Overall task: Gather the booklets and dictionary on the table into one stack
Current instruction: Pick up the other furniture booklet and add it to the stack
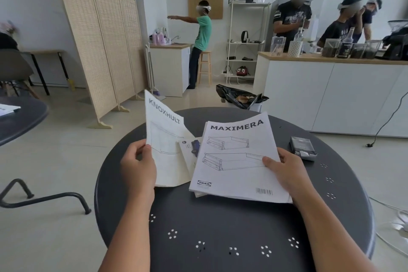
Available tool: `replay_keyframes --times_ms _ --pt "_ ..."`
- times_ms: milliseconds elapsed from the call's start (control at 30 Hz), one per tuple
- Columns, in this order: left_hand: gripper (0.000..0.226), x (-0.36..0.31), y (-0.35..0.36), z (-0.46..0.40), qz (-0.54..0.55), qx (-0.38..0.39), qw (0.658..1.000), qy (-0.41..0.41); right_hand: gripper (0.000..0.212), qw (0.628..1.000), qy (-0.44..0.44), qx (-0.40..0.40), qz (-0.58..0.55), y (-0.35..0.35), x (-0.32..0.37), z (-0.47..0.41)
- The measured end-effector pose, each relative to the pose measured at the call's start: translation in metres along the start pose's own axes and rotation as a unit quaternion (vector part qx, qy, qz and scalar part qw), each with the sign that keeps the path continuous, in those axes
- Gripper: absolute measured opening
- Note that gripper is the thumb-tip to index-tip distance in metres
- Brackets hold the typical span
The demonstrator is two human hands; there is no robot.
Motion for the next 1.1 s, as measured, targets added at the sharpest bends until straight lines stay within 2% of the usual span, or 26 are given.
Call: replay_keyframes --times_ms 67,167,267,300,333,367,400,467,500,600,667,767,867,933,1000,1100 --pt "0.019 -0.002 0.0 0.006 0.062 0.078 0.994 -0.048 0.019 1.0 -0.004 0.004 0.0 0.0 0.0 0.001" --pt "0.039 -0.008 0.003 0.015 0.12 0.267 0.948 -0.123 0.019 1.0 -0.004 0.003 -0.005 0.001 -0.001 0.002" --pt "0.061 -0.014 0.008 0.022 0.21 0.409 0.884 -0.088 0.017 1.0 -0.002 0.002 -0.011 0.001 -0.002 0.001" --pt "0.068 -0.013 0.01 0.025 0.21 0.452 0.864 -0.068 0.017 1.0 -0.002 0.002 -0.014 0.001 -0.002 0.001" --pt "0.076 -0.011 0.013 0.028 0.18 0.469 0.863 -0.047 0.017 1.0 -0.001 0.002 -0.017 0.001 -0.002 0.001" --pt "0.08 -0.009 0.016 0.032 0.128 0.453 0.882 -0.025 0.017 1.0 -0.001 0.002 -0.019 0.001 -0.003 0.001" --pt "0.077 -0.005 0.019 0.033 0.066 0.405 0.912 -0.006 0.017 1.0 0.0 0.002 -0.02 0.001 -0.003 0.001" --pt "0.055 0.002 0.023 0.031 -0.009 0.244 0.97 0.0 0.016 1.0 0.0 0.001 -0.019 0.001 -0.004 0.0" --pt "0.046 0.004 0.024 0.028 -0.005 0.182 0.983 -0.016 0.016 1.0 0.0 0.0 -0.019 0.001 -0.004 0.0" --pt "0.047 0.004 0.023 0.019 0.046 0.091 0.994 -0.038 0.019 1.0 -0.001 -0.003 -0.022 0.001 -0.004 0.001" --pt "0.052 -0.002 0.019 0.02 0.075 0.041 0.996 0.008 0.02 1.0 -0.002 -0.003 -0.021 0.001 -0.004 0.001" --pt "0.055 -0.01 0.01 0.02 0.183 -0.022 0.981 0.062 0.02 1.0 -0.002 0.001 -0.028 0.001 -0.004 0.0" --pt "0.053 -0.014 0.005 0.019 0.276 -0.051 0.959 0.036 0.019 1.0 0.0 -0.003 -0.027 0.001 -0.006 0.0" --pt "0.043 -0.018 0.007 0.022 0.309 -0.038 0.95 -0.005 0.018 0.999 -0.003 0.0 -0.034 0.001 -0.008 0.001" --pt "0.029 -0.018 0.013 0.026 0.299 -0.007 0.952 -0.061 0.019 0.999 -0.002 0.0 -0.037 0.0 -0.01 0.0" --pt "0.022 -0.009 0.023 0.029 0.21 0.067 0.969 -0.108 0.019 0.999 -0.006 -0.005 -0.035 0.0 -0.008 0.001"
Point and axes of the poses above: each hand's wrist, its own z-axis away from the middle knuckle, its own y-axis out of the palm, x = y × z, the point moved 1 cm from there along -z, towards the middle knuckle, and after that the axes turned 2 degrees about -y, right-handed, at the moved point
